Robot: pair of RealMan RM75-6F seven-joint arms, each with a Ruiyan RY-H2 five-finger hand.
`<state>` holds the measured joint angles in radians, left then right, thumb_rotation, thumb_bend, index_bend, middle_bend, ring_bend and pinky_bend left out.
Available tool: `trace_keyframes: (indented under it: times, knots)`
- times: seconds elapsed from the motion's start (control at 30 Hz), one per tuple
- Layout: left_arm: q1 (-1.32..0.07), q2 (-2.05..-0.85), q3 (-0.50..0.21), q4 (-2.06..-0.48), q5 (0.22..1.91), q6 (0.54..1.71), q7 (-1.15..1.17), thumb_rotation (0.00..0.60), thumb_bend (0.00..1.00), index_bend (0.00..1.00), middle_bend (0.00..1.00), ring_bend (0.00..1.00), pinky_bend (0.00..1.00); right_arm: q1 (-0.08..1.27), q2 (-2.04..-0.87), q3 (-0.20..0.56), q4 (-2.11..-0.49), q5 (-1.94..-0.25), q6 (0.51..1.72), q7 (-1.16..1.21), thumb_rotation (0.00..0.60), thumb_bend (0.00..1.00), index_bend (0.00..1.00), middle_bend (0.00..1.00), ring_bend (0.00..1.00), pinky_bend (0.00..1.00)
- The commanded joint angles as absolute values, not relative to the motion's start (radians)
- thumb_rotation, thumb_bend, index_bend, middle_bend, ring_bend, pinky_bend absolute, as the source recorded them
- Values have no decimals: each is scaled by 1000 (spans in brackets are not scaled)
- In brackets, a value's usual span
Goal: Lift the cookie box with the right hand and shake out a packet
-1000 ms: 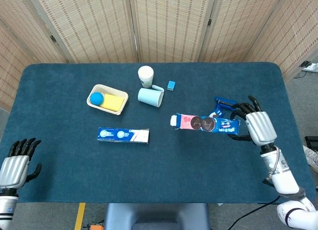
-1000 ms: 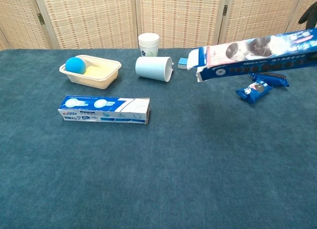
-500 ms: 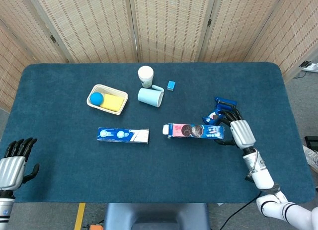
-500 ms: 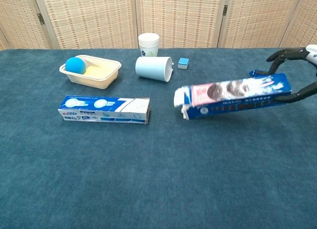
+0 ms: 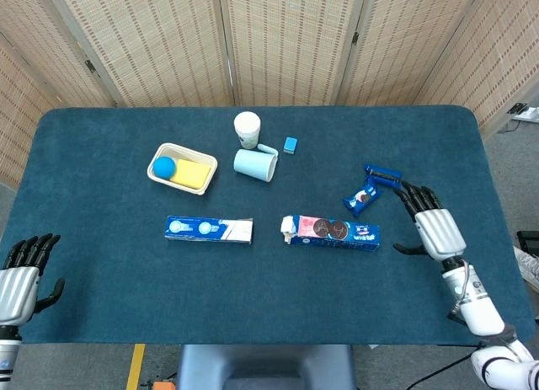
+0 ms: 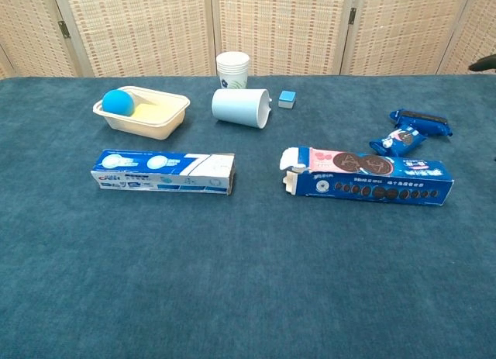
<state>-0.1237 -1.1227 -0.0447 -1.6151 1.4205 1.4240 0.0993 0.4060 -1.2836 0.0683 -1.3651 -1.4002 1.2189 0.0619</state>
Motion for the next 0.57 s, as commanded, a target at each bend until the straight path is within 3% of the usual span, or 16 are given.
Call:
trace_keyframes:
  times: [0.03,0.23,0.57]
  knots:
    - [-124,-1119,-41,-1616,1425,1419,93,600,437,107,112,96,99,241,-1157,24,-1632,-1256,1390,-337,600,127,0,0,0,0]
    - [-134,-1115,-36,-1613,1436,1400,89,600,438,107,112,96,99,117,-1180,6,-1655,-1292,1560,-282,600,127,0,0,0,0]
    - [-136,-1114,-39,-1607,1428,1396,97,600,437,108,112,96,115,78,-1145,-2,-1660,-1385,1575,-179,600,127,0,0,0,0]
